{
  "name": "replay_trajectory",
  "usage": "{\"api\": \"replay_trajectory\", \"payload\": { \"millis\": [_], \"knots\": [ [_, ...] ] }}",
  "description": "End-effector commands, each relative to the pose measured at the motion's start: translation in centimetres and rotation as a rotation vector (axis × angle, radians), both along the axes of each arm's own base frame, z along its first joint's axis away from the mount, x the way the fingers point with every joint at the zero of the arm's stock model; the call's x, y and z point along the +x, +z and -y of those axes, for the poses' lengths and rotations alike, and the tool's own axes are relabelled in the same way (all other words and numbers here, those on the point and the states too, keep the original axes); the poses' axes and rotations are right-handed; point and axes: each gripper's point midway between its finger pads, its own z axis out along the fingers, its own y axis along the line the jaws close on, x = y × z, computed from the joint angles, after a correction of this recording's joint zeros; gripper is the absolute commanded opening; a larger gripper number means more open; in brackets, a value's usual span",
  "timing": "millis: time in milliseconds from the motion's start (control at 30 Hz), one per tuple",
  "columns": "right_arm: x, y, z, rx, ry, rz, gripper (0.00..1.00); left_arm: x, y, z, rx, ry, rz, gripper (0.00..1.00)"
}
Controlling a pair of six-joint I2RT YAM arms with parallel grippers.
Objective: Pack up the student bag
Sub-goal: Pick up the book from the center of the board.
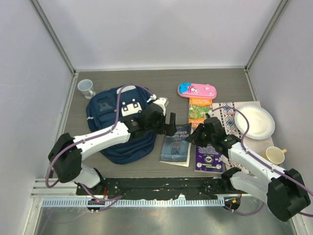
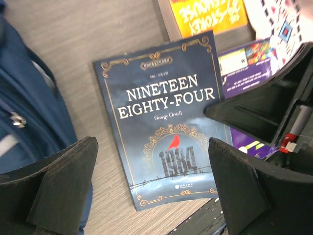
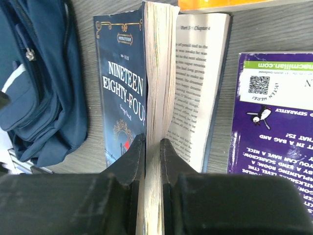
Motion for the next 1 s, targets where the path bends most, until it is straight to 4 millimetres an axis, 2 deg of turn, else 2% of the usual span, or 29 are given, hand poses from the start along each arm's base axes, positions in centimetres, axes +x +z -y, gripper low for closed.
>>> {"api": "replay_trajectory", "payload": {
  "millis": [0, 100, 267, 433, 533, 733, 900, 933, 967],
  "knots": [
    [3.1, 6.3, -1.4, 0.124, 0.001, 0.207, 0.01, 2.7, 3.1, -2.6, -0.019, 0.086, 0.091, 1.00],
    [3.3, 8.1, -1.9, 0.179, 0.015, 0.259, 0.01, 2.9, 2.9, -3.5, -0.056, 0.095, 0.071, 1.00],
    [3.4, 10.9, -2.4, 0.240, 0.043, 0.352, 0.01, 2.6, 2.3, -3.0, -0.133, 0.069, 0.025, 0.99],
    [3.3, 10.1, -2.4, 0.246, 0.043, 0.333, 0.01, 2.1, 1.7, -1.6, -0.177, 0.022, -0.020, 0.99],
    [3.1, 11.4, -3.0, 0.311, 0.057, 0.372, 0.01, 1.9, 1.4, -0.8, -0.206, -0.004, -0.045, 1.00],
    [2.3, 13.8, -3.1, 0.352, 0.095, 0.438, 0.01, 1.9, 1.7, -0.6, -0.245, 0.004, -0.038, 1.00],
    [1.4, 14.8, -3.7, 0.430, 0.130, 0.457, 0.01, 2.6, 2.0, -1.1, -0.315, 0.034, -0.034, 1.00],
    [1.4, 15.2, -3.9, 0.448, 0.137, 0.474, 0.01, 2.8, 2.8, -1.0, -0.353, 0.033, -0.018, 0.99],
    [1.2, 15.4, -4.1, 0.464, 0.153, 0.478, 0.01, 3.1, 2.3, -1.6, -0.363, 0.050, -0.030, 1.00]
  ]
}}
